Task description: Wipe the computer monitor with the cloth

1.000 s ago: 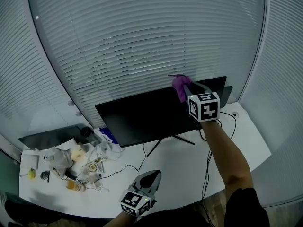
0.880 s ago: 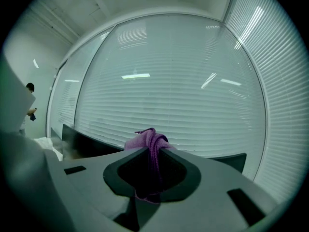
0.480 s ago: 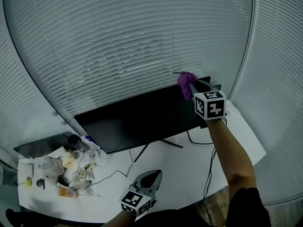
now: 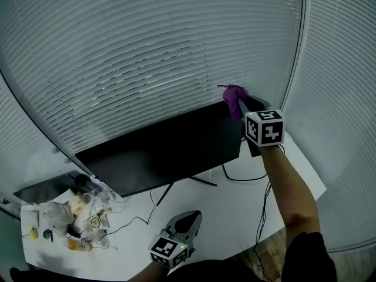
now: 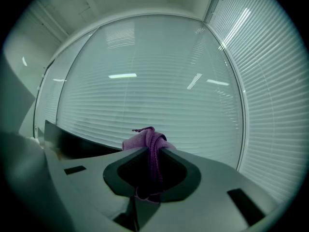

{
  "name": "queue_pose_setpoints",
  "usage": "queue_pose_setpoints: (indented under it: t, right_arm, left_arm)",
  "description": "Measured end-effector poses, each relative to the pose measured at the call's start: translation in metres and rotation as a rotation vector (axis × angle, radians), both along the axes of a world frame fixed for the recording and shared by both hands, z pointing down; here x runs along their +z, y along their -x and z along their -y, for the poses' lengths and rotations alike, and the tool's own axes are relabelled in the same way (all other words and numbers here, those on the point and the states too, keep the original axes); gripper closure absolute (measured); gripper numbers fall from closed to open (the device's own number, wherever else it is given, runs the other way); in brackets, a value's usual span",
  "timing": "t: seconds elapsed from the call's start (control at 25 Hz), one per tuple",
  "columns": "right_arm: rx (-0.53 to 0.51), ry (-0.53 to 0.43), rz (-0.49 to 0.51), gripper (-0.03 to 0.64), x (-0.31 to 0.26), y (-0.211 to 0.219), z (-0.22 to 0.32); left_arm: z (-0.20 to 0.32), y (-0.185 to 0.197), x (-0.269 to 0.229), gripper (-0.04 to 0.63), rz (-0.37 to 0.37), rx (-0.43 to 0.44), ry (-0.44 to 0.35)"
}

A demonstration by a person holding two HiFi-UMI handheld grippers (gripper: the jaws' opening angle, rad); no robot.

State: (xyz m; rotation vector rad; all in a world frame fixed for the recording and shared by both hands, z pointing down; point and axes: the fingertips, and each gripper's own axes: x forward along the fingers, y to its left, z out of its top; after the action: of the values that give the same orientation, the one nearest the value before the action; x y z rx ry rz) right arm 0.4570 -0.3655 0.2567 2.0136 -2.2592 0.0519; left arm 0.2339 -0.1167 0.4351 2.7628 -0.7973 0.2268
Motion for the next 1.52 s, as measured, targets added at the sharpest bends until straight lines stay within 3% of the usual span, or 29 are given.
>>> queue_pose_setpoints:
  t: [0.88, 1.52]
  right_arm:
    - [0.157, -0.027, 0.106, 0.540, 0.024, -0.074, -0.010]
    - [0.057, -0.019, 0.077, 0.540, 0.035, -0.039, -0.009]
  left_arm:
    - [0.008, -0.013, 0.022, 0.591, 0.020, 0.042, 0.022]
    - [0.004, -0.015, 0.021, 0.591, 0.020, 0.036, 0.038]
